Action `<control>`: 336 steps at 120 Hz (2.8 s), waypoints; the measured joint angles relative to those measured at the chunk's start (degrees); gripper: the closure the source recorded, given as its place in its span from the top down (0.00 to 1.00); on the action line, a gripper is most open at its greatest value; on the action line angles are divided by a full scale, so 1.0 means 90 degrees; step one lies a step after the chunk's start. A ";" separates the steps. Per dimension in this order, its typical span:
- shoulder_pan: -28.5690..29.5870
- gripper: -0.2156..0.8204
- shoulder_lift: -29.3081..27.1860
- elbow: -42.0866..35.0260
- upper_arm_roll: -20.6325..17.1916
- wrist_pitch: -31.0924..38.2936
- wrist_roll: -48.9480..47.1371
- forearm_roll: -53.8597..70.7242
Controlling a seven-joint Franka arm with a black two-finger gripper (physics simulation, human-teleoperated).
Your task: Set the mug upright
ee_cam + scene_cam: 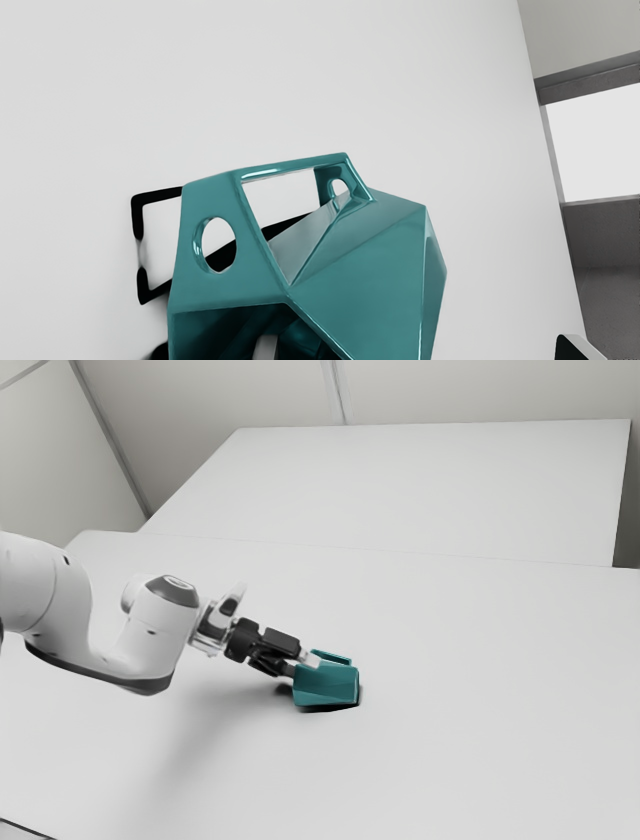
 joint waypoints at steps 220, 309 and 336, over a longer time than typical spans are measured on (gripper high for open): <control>-0.0004 0.03 -0.0164 0.2336 -0.0148 -0.0767 -0.0958 0.4474; 0.0006 0.03 -0.0114 0.2438 -0.0128 -0.1102 -0.3723 0.8002; 0.0002 0.03 -0.0055 0.2096 -0.0144 -0.0462 -0.4278 0.8149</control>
